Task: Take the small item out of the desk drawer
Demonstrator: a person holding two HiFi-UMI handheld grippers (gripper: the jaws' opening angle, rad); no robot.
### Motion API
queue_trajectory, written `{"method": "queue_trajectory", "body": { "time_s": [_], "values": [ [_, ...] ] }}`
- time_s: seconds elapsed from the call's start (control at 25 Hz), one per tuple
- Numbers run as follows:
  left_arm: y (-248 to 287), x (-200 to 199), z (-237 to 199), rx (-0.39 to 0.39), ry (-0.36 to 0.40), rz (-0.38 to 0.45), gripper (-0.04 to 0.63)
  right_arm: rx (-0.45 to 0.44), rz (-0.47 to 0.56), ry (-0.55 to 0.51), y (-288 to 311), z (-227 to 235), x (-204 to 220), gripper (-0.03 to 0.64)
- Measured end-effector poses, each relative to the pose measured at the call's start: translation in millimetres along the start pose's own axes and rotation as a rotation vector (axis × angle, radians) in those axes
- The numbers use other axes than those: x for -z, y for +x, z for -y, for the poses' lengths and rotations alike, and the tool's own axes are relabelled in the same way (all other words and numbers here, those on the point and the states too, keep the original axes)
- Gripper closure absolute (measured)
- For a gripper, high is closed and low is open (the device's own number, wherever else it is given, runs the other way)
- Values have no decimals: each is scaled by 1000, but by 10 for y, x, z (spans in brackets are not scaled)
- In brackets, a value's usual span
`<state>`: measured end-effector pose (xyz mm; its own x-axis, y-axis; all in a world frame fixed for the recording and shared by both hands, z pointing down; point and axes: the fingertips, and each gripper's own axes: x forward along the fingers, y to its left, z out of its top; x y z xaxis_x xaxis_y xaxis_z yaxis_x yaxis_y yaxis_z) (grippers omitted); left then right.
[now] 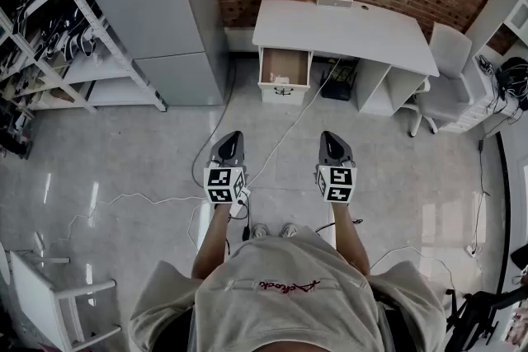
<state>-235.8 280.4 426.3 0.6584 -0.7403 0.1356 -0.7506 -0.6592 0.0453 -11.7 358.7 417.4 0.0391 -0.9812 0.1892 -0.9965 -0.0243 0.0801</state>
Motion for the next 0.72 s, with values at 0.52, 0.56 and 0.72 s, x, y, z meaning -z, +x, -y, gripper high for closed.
{"method": "queue_trajectory", "body": {
  "time_s": [0.52, 0.56, 0.72],
  "values": [
    [50, -4, 152, -16, 2, -10, 588, -19, 8, 7, -46, 146, 20, 606],
    [61, -6, 181, -17, 3, -10, 586, -21, 10, 9, -51, 171, 26, 606],
    [111, -21, 298, -18, 11, -6, 586, -31, 10, 7, -74, 258, 59, 606]
  ]
}}
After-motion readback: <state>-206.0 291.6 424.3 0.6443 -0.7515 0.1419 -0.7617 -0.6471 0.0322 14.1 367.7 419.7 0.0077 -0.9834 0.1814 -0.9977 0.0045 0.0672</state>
